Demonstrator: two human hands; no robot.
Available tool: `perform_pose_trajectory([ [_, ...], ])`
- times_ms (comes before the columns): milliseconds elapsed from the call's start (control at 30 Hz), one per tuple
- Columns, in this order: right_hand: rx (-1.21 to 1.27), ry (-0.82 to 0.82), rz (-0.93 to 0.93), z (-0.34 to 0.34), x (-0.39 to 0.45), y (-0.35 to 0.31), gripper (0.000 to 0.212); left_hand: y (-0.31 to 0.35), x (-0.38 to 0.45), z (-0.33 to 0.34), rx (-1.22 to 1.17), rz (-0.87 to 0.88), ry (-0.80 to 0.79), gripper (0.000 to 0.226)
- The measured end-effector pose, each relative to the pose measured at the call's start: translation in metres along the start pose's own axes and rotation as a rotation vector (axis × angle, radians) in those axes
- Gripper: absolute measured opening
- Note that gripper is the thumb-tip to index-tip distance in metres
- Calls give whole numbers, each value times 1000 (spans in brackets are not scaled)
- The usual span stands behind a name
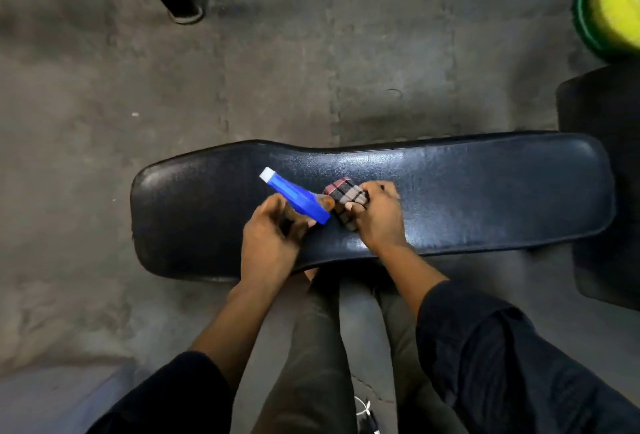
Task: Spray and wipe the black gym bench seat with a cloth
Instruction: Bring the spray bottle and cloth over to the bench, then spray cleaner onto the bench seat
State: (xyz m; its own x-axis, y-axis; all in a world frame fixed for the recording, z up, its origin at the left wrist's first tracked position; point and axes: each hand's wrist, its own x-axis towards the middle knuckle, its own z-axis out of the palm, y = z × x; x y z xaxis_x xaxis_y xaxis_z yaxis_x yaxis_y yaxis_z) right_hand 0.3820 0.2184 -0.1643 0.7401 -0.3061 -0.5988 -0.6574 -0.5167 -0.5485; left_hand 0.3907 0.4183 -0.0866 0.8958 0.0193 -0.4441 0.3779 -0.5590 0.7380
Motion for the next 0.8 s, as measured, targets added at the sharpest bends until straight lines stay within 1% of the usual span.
perform_pose_trajectory([
  [100,-223,-28,-41,-13,8,16,32,-3,-4,4,9,-5,30,34],
  [167,-276,-40,-59,-21,11,22,42,-1,-8,3,28,15,40,40],
  [233,-256,-46,-79,-29,14,26,55,5,-11,4,46,16,50,42],
  [300,-150,-20,-88,-41,14,27,59,14,-18,4,74,-2,48,49],
  [333,-70,-5,-102,-48,11,28,57,20,-22,4,85,-9,36,47],
  [367,29,7,-120,-57,6,27,54,26,-27,5,90,-3,14,41],
  [433,289,6,-146,-77,-13,24,52,41,-38,9,112,67,-49,27],
  [467,420,-6,-157,-86,-27,23,56,47,-42,13,127,106,-81,26],
  [533,611,-26,-209,-105,-57,23,67,57,-48,27,161,156,-147,32],
  [633,708,-70,-312,-131,-95,28,84,70,-43,55,253,190,-252,40],
  [733,686,-39,-335,-152,-114,38,79,84,-31,87,296,296,-401,34],
  [800,644,17,-302,-164,-114,43,73,96,-25,106,310,397,-517,38],
])
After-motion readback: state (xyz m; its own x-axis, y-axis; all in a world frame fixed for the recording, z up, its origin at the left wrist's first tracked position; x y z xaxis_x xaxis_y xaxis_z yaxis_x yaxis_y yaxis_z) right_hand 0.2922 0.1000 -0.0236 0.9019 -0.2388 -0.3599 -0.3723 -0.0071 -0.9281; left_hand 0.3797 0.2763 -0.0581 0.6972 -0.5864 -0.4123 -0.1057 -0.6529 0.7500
